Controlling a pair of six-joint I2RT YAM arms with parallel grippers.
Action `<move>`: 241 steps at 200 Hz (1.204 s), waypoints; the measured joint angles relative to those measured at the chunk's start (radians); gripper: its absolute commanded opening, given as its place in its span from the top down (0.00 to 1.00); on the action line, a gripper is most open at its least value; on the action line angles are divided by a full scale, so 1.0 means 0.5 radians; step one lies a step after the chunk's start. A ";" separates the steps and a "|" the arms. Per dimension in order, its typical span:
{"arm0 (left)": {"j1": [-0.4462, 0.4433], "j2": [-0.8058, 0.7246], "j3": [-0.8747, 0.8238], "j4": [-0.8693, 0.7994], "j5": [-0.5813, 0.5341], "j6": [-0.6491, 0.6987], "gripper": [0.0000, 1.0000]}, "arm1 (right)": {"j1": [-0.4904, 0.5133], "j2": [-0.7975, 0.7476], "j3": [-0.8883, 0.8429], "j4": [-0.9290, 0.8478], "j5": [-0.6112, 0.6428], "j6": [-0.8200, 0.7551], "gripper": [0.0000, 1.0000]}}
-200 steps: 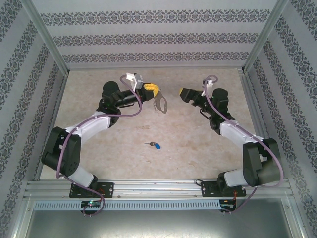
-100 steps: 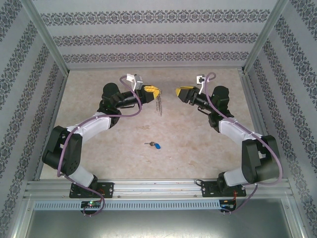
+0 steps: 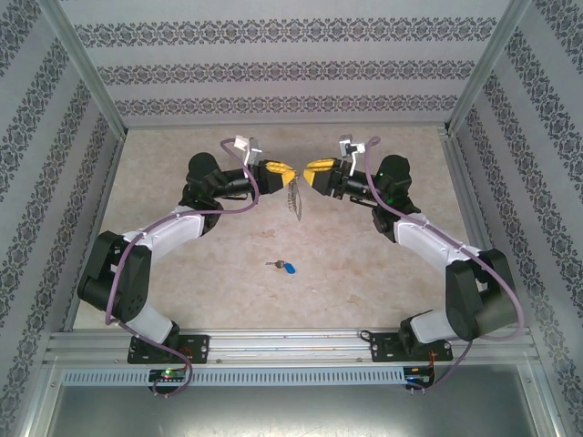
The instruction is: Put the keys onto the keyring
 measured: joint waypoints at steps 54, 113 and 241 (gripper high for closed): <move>-0.001 0.049 0.000 0.110 0.055 -0.134 1.00 | 0.048 -0.031 0.008 -0.062 -0.025 -0.056 0.62; 0.000 0.068 0.000 0.159 0.057 -0.178 1.00 | 0.061 -0.018 0.086 -0.082 -0.056 -0.085 0.71; 0.001 0.103 0.020 0.166 0.063 -0.214 1.00 | 0.073 0.021 0.097 -0.090 -0.108 -0.108 1.00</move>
